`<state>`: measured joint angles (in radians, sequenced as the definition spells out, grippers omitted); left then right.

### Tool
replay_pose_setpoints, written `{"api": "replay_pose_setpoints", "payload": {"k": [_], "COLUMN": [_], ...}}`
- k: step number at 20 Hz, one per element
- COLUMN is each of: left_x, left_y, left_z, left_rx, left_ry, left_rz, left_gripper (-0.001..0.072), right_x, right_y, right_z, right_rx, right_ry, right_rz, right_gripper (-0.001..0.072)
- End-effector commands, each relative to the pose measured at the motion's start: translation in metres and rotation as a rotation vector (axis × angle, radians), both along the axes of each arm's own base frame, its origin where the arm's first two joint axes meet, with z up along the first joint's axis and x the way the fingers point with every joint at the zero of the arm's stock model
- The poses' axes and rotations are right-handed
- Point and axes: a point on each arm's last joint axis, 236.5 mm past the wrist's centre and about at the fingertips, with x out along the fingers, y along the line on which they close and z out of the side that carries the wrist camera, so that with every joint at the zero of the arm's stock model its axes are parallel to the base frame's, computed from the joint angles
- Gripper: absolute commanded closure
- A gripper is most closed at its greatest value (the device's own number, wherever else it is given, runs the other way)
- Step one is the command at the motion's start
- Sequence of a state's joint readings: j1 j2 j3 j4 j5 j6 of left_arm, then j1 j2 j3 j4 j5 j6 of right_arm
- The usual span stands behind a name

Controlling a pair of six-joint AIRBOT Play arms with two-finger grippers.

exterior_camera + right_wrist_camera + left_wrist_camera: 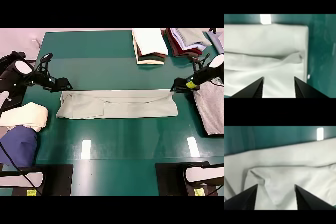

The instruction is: Fold the shirts.

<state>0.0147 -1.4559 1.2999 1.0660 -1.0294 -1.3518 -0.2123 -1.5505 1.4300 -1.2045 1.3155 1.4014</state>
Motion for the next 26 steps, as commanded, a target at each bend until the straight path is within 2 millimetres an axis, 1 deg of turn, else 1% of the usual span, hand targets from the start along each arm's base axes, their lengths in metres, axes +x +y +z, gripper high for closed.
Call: {"api": "replay_pose_setpoints", "payload": {"k": [1, 2, 3, 4, 5, 7, 8, 9, 10, 12, 13, 14, 15, 16, 17, 18, 19, 20, 21, 23, 24, 26], "left_x": [0.002, -0.002, -0.006, -0.009, -0.01, -0.008, -0.007, -0.006, -0.005, -0.005, -0.005, -0.007, -0.01, -0.013, -0.013, -0.013, -0.014, -0.015, -0.015, -0.012, -0.01, -0.009], "left_y": [-0.003, -0.007, -0.01, -0.014, -0.019, -0.031, -0.041, -0.053, -0.068, -0.097, -0.112, -0.128, -0.143, -0.159, -0.174, -0.189, -0.201, -0.214, -0.226, -0.248, -0.256, -0.271], "left_z": [0.008, 0.011, 0.012, 0.013, 0.015, 0.019, 0.021, 0.022, 0.022, 0.023, 0.021, 0.015, 0.008, -0.001, -0.008, -0.015, -0.021, -0.026, -0.029, -0.035, -0.039, -0.048], "left_rx": [-0.021, -0.032, -0.047, -0.063, -0.081, -0.109, -0.118, -0.119, -0.117, -0.129, -0.139, -0.146, -0.148, -0.15, -0.153, -0.153, -0.152, -0.151, -0.15, -0.152, -0.152, -0.152], "left_ry": [0.026, 0.043, 0.056, 0.068, 0.072, 0.057, 0.045, 0.031, 0.012, -0.009, -0.007, 0.0, 0.01, 0.018, 0.013, 0.006, 0.01, 0.016, 0.019, 0.016, 0.019, 0.028], "left_rz": [0.001, -0.014, -0.021, -0.031, -0.033, -0.039, -0.049, -0.06, -0.08, -0.098, -0.097, -0.102, -0.117, -0.131, -0.146, -0.16, -0.18, -0.206, -0.227, -0.262, -0.275, -0.301], "left_gripper": [0.0161, 0.0162, 0.0302, 0.0584, 0.0673, 0.0674, 0.0682, 0.0682, 0.0682, 0.0683, 0.0683, 0.0683, 0.0683, 0.0683, 0.0683, 0.0683, 0.0683, 0.0683, 0.0683, 0.0683, 0.0683, 0.0683], "right_x": [0.01, 0.002, -0.008, -0.018, -0.027, -0.045, -0.053, -0.058, -0.06, -0.053, -0.047, -0.044, -0.042, -0.039, -0.037, -0.036, -0.032, -0.026, -0.019, -0.006, 0.0, 0.005], "right_y": [-0.001, -0.01, -0.019, -0.027, -0.035, -0.048, -0.05, -0.047, -0.04, -0.023, -0.012, -0.001, 0.01, 0.019, 0.027, 0.032, 0.033, 0.033, 0.031, 0.031, 0.036, 0.054], "right_z": [0.007, 0.002, -0.005, -0.013, -0.022, -0.042, -0.052, -0.061, -0.069, -0.075, -0.077, -0.08, -0.083, -0.085, -0.084, -0.078, -0.066, -0.049, -0.027, 0.024, 0.053, 0.106], "right_rx": [0.134, 0.152, 0.176, 0.202, 0.237, 0.295, 0.332, 0.373, 0.417, 0.501, 0.527, 0.539, 0.541, 0.535, 0.526, 0.514, 0.51, 0.497, 0.482, 0.447, 0.425, 0.391], "right_ry": [-0.032, -0.011, 0.016, 0.041, 0.064, 0.097, 0.128, 0.15, 0.164, 0.151, 0.142, 0.146, 0.151, 0.147, 0.127, 0.096, 0.07, 0.034, -0.018, -0.109, -0.165, -0.267], "right_rz": [-0.003, -0.018, -0.038, -0.06, -0.102, -0.16, -0.188, -0.199, -0.205, -0.205, -0.196, -0.176, -0.153, -0.129, -0.088, -0.032, -0.007, 0.019, 0.041, 0.057, 0.067, 0.116], "right_gripper": [0.0257, 0.0257, 0.0253, 0.0208, 0.0176, 0.0177, 0.0177, 0.0178, 0.0178, 0.018, 0.0182, 0.0199, 0.0257, 0.037, 0.0553, 0.0694, 0.0695, 0.0695, 0.0695, 0.0695, 0.0695, 0.0696]}}
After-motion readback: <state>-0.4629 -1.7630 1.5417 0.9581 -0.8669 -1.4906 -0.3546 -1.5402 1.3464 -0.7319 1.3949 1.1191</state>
